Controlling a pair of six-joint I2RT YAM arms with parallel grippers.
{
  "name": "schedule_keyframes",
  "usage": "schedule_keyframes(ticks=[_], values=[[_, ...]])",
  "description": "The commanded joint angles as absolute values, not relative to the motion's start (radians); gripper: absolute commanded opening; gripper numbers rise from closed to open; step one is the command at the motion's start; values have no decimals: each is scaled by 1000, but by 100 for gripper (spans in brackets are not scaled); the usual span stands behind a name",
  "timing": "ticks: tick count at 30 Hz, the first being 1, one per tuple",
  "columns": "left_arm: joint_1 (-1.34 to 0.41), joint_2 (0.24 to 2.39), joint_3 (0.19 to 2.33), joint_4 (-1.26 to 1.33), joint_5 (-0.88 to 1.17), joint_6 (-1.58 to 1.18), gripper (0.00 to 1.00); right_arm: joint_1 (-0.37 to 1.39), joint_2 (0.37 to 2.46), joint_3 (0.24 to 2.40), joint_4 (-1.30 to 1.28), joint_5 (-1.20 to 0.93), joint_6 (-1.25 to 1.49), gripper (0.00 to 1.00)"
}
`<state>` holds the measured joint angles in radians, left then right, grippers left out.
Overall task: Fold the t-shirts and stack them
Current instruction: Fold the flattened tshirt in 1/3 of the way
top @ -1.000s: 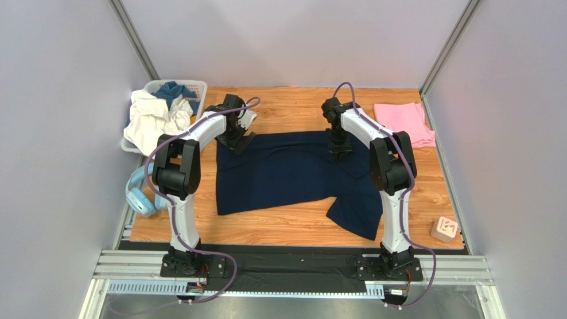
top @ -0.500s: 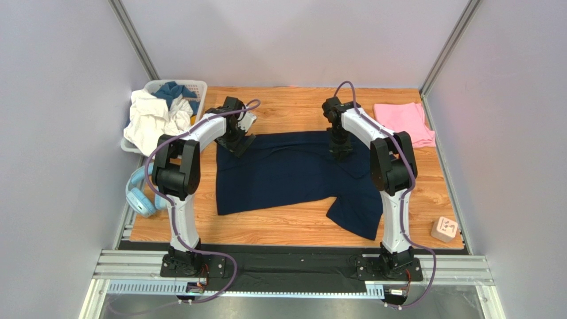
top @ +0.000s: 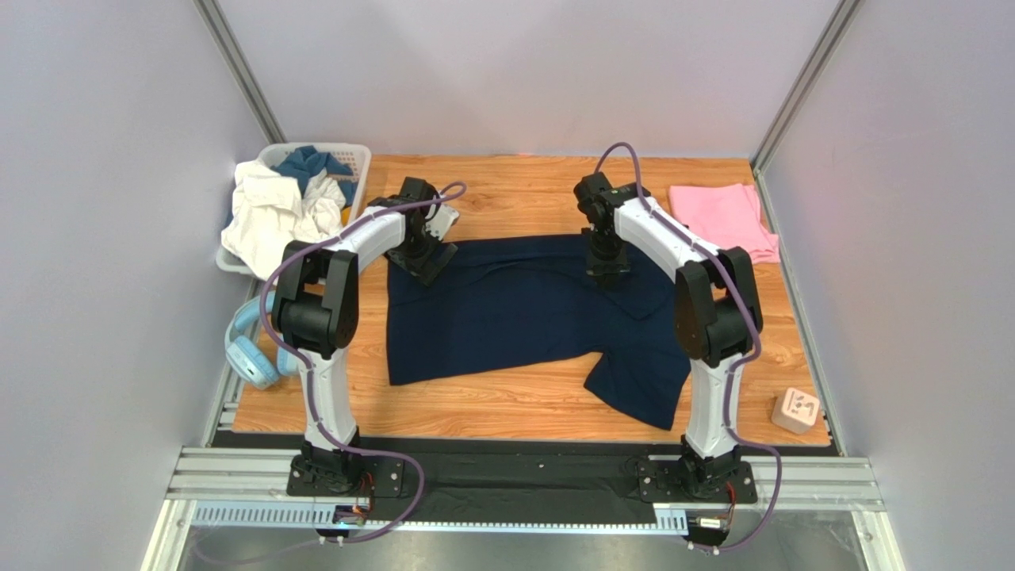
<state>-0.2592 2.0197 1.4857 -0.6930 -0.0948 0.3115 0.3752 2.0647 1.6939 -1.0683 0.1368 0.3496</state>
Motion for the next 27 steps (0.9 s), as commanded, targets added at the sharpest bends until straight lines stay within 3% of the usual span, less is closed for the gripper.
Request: schedule_keyframes(ticks=[1, 8, 9, 12, 13, 27], values=[[-258, 1973, 1480, -669, -87, 299, 99, 422, 1916, 1593, -1033, 127, 387, 0], [-258, 1970, 1473, -666, -89, 302, 100, 443, 1859, 1468, -983, 145, 400, 1], [-258, 1970, 1474, -667, -89, 302, 99, 443, 1870, 1474, -985, 159, 400, 17], [-258, 1965, 1476, -672, -89, 301, 99, 442, 1930, 1526, -992, 199, 384, 43], [-258, 1960, 1474, -672, -89, 301, 100, 440, 1945, 1540, -996, 212, 380, 46], [-258, 1954, 1459, -669, -89, 307, 99, 414, 2091, 1697, -1006, 241, 348, 40]])
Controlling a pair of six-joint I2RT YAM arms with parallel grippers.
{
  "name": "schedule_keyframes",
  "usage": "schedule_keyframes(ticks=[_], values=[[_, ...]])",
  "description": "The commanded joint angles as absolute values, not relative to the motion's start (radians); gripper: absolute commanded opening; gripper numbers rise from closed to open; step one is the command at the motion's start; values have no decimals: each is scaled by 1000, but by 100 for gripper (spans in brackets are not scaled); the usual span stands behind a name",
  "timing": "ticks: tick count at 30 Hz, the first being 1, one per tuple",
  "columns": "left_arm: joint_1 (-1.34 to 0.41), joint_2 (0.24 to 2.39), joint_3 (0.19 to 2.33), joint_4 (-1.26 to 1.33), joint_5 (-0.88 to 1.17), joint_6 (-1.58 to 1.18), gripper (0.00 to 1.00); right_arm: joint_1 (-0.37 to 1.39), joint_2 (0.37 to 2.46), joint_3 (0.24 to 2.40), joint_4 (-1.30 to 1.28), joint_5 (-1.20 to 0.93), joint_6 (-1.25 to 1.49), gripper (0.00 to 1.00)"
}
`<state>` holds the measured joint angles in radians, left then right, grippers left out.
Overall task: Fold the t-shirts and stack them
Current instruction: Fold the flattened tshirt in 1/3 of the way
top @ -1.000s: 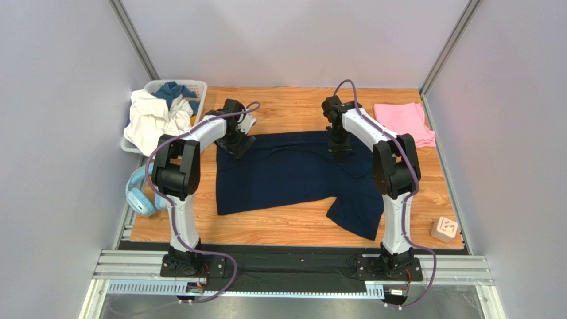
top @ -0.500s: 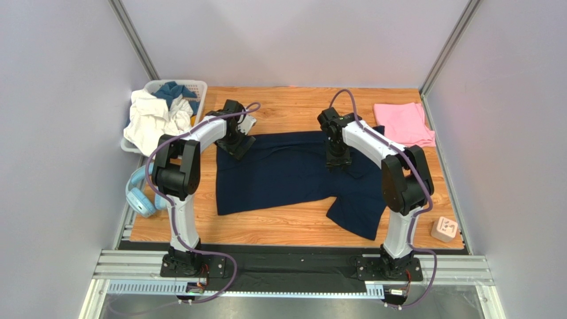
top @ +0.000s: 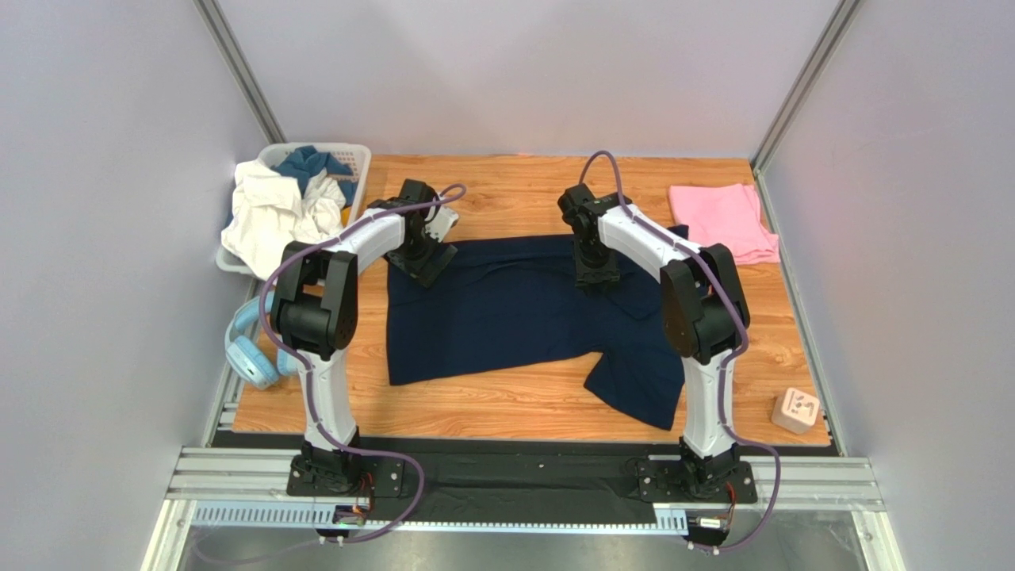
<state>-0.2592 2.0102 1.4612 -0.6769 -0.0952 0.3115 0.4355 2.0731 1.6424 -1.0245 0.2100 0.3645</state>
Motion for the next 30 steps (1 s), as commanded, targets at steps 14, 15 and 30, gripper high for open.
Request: schedule_keyframes(ticks=[14, 15, 30], values=[[-258, 1939, 1450, -673, -92, 318, 99, 377, 2174, 1756, -1000, 230, 336, 30], [-258, 1937, 1450, -672, -94, 318, 100, 377, 2174, 1758, -1002, 226, 336, 27], [-258, 1947, 1447, -673, -63, 302, 99, 382, 1980, 1691, -1026, 213, 357, 0]])
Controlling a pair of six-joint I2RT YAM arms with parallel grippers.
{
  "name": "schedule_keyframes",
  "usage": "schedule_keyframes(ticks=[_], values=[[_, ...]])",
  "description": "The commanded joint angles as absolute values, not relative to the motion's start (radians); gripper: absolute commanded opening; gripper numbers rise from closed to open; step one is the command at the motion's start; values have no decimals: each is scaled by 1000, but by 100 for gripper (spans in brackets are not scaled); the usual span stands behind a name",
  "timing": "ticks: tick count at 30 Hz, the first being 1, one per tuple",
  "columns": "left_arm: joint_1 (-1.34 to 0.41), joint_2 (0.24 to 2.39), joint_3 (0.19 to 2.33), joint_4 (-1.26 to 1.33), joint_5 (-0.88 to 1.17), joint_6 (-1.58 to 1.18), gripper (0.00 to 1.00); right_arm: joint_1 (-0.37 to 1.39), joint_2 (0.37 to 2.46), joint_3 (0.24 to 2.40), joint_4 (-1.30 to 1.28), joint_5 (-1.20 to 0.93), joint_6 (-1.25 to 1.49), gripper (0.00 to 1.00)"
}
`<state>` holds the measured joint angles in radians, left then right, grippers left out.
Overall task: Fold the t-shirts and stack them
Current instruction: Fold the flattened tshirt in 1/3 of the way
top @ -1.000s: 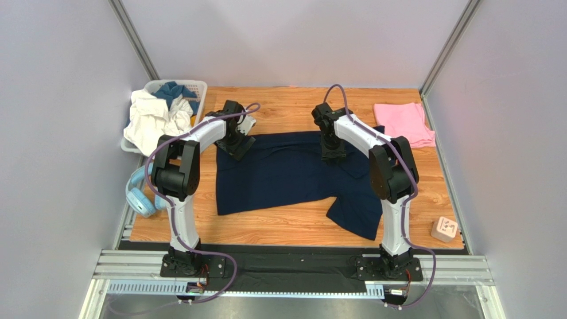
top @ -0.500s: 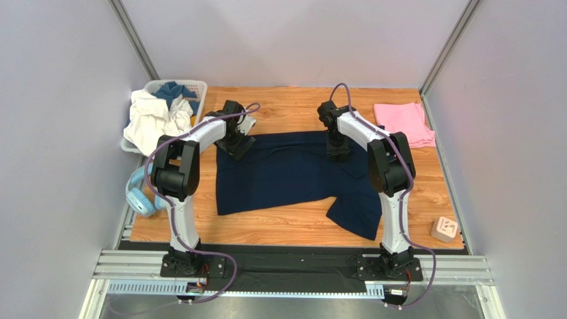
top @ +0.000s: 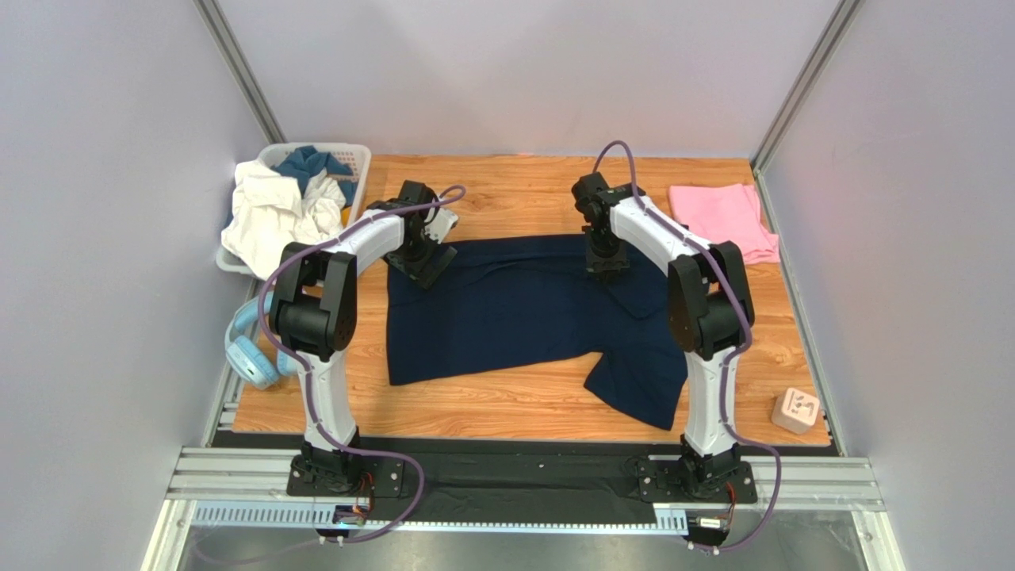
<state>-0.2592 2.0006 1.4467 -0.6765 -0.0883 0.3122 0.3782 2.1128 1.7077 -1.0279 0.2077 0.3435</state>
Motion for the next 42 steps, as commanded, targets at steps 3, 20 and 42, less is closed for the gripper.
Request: schedule_keyframes(ticks=[3, 20, 42], values=[[-258, 1945, 1445, -673, -64, 305, 99, 383, 1931, 1658, -1028, 218, 362, 0], [-258, 1950, 1462, -675, -78, 313, 99, 466, 1953, 1402, -971, 146, 405, 25], [-258, 1940, 1457, -673, -91, 330, 99, 416, 2071, 1678, -1042, 295, 374, 34]])
